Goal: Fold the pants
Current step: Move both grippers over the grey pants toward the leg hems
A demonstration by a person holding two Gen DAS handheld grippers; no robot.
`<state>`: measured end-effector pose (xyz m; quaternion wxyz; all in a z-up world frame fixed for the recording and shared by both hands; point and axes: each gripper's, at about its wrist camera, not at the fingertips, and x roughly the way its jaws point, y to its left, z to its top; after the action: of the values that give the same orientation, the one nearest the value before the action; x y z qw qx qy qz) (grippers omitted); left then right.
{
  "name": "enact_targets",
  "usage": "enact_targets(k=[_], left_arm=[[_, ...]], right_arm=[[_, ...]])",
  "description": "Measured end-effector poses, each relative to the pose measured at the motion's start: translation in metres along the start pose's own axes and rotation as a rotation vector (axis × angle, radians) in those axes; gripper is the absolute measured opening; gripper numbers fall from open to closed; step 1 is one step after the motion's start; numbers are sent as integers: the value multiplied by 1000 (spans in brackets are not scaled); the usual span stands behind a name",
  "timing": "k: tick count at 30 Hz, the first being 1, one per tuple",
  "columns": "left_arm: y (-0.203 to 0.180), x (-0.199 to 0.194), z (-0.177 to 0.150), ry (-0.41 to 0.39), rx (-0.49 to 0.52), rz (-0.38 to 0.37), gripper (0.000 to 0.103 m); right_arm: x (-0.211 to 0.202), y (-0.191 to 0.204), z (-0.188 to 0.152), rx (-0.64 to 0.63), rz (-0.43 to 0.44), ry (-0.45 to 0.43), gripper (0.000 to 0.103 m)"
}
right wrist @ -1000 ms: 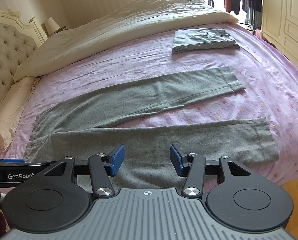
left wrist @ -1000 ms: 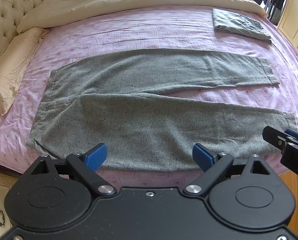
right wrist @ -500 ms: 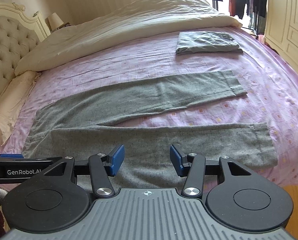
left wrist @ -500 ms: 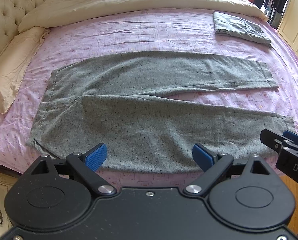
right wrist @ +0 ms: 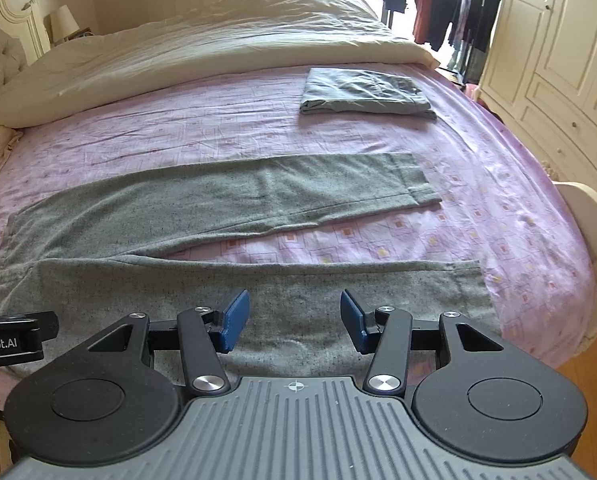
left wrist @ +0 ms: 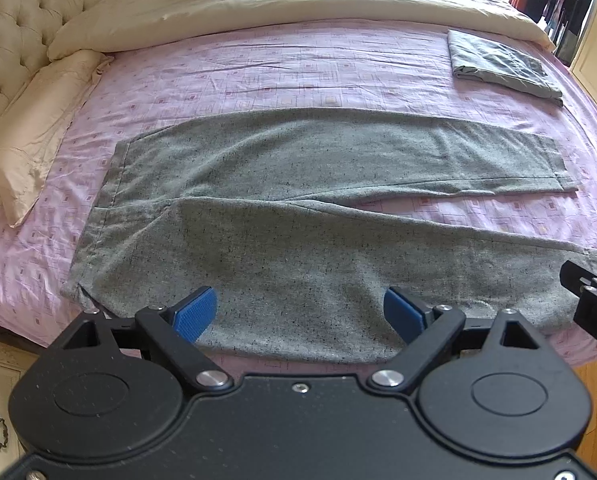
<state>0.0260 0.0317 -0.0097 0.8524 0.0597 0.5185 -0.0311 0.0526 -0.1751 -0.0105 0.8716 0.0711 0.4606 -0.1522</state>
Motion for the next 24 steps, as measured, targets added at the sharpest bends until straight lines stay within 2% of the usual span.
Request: enact_targets(k=[4, 7, 9, 14, 18, 24], left_arm=[[10, 12, 12, 12, -9, 0, 88], [18, 24, 26, 21, 0, -9, 88], [23, 34, 38, 34, -3, -14, 88], [43, 69, 69, 85, -15, -25, 87], [67, 100, 91, 104, -17, 0, 87], [108, 159, 121, 102, -6, 60, 86]], right_arm=[[9, 12, 7, -4, -10, 6, 49], [16, 23, 16, 18, -17, -32, 49], [24, 32, 24, 17, -14, -28, 49], [52, 54, 45, 38, 2, 33, 49], [79, 69, 60, 88, 23, 88, 48], [119, 85, 75, 110, -13, 161, 48]])
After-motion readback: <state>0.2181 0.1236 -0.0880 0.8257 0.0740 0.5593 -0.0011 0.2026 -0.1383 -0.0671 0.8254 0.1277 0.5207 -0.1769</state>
